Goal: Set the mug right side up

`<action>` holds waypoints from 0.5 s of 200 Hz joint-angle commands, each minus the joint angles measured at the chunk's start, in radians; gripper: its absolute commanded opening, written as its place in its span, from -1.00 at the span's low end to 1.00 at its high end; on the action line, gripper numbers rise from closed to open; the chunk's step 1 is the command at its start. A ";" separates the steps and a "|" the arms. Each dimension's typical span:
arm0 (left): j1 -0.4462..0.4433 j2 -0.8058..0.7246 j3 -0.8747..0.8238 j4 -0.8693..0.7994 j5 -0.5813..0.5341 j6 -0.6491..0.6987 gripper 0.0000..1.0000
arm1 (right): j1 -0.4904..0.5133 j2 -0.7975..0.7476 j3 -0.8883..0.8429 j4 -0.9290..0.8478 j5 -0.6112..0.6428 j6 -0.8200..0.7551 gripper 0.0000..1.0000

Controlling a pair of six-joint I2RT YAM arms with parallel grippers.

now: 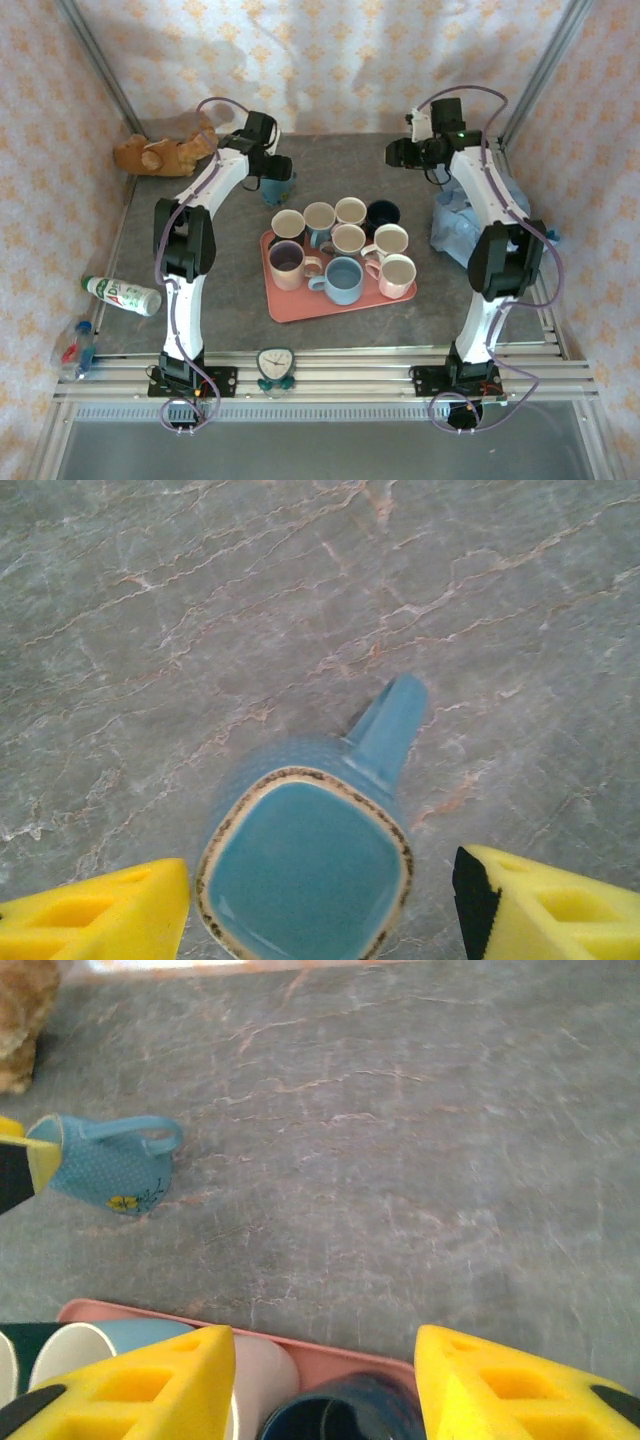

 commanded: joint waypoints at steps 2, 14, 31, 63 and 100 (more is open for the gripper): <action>0.002 0.021 0.065 -0.098 -0.054 0.062 0.36 | 0.032 0.081 0.099 -0.007 -0.115 -0.228 0.04; 0.000 0.027 0.061 -0.102 -0.052 0.077 0.30 | 0.056 0.127 0.143 -0.020 -0.138 -0.324 0.05; 0.002 0.029 0.049 -0.094 -0.024 0.119 0.25 | 0.086 0.187 0.202 -0.040 -0.167 -0.461 0.06; 0.002 0.053 0.053 -0.087 0.015 0.175 0.22 | 0.122 0.268 0.288 -0.031 -0.238 -0.612 0.10; 0.000 0.065 0.038 -0.035 0.082 0.239 0.21 | 0.151 0.339 0.360 -0.036 -0.286 -0.723 0.13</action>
